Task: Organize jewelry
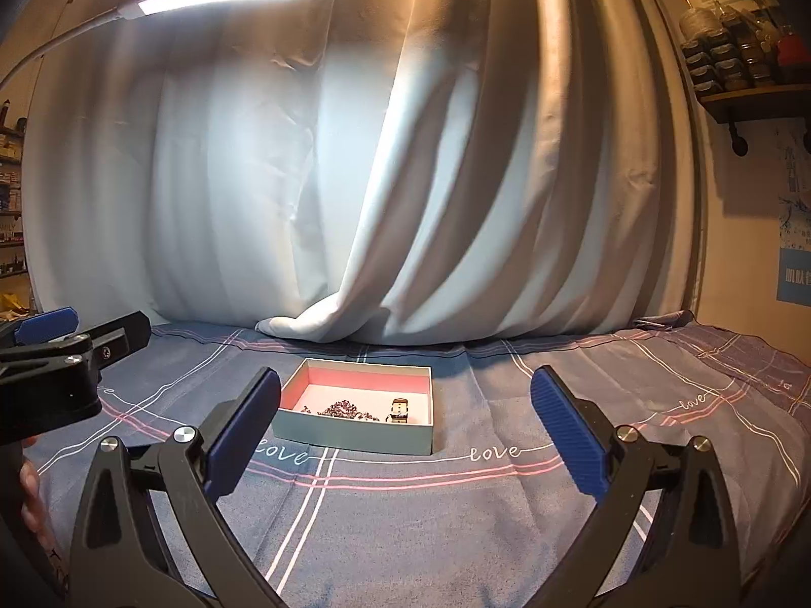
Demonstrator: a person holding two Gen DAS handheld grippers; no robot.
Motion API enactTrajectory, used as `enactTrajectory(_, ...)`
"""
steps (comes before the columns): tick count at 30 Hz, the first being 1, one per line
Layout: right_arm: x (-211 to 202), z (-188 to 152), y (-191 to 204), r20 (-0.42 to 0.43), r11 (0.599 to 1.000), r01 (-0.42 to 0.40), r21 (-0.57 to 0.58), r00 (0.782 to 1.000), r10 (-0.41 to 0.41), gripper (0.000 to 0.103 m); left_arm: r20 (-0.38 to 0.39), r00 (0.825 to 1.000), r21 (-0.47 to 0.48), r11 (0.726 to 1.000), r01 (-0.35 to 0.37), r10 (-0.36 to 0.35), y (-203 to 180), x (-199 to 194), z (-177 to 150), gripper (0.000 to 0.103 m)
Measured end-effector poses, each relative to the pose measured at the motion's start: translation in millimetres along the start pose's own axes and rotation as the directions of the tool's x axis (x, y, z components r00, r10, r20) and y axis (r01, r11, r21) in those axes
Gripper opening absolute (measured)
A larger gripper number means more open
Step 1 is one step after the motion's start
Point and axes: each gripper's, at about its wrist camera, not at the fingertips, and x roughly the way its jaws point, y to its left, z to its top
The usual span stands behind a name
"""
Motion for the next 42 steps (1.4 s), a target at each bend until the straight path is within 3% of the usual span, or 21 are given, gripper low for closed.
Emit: enactTrajectory(42,12,-8,2,-0.059,1.000,-0.009,-0.004,0.998,0.009,0.097,-0.061,0.998,0.022,1.000,-0.004,0.005,-5,10,-2,0.097)
